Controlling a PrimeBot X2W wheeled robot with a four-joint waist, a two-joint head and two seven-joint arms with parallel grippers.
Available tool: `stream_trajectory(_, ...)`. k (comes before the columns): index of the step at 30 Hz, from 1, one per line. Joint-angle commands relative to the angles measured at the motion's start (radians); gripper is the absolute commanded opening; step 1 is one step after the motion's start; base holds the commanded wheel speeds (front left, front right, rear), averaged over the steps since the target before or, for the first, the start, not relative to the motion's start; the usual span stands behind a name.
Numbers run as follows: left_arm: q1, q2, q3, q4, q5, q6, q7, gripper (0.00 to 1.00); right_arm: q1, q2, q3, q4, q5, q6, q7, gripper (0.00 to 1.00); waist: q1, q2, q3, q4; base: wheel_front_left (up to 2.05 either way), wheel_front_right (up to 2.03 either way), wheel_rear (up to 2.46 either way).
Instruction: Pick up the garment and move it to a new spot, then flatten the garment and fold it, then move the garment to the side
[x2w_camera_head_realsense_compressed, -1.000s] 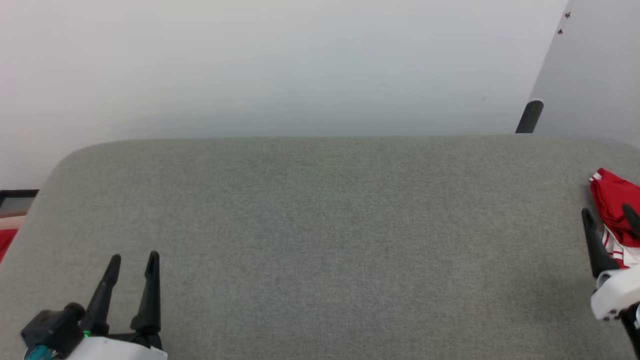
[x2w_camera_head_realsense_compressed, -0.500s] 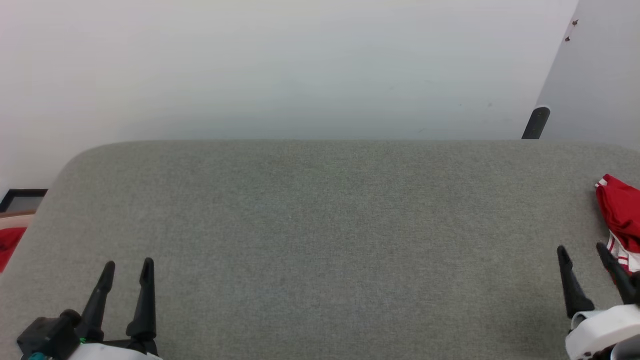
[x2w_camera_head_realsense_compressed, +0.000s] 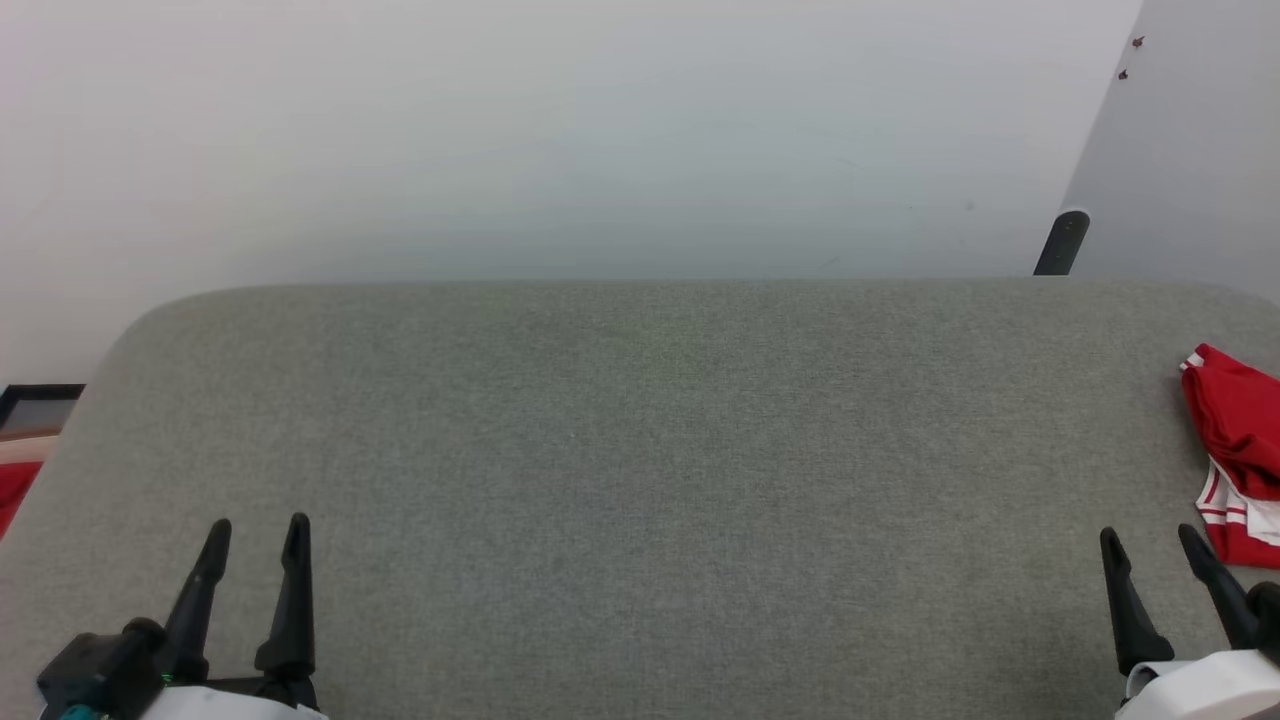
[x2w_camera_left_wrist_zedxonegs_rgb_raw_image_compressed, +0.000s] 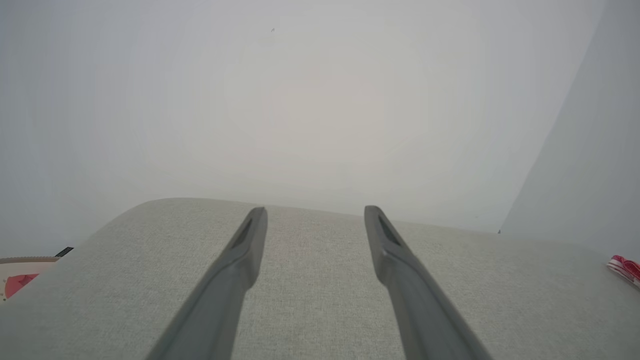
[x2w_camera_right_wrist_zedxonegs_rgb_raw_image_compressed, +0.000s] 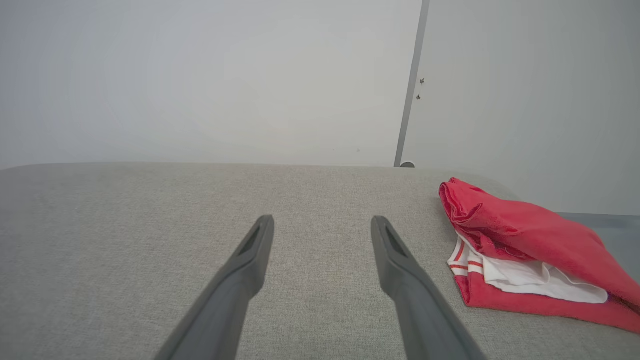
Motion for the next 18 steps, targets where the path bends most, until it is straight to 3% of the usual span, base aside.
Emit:
stream_trajectory(1, 0.007, -0.001, 0.004, -0.004, 0.004, -0.003, 0.001, 1.00, 0.013, 0.007, -0.003, -0.008, 0.000, -0.001, 0.002, 1.00, 0.0000, 0.0000, 0.000, -0.002, 0.00, 0.00, 0.00)
stream_trajectory(18, 0.009, 0.013, -0.027, 0.013, -0.016, -0.003, 0.001, 1.00, 0.035, 0.027, -0.010, -0.042, -0.017, -0.001, 0.014, 1.00, 0.0000, 0.0000, 0.004, -0.009, 0.00, 0.00, 0.00)
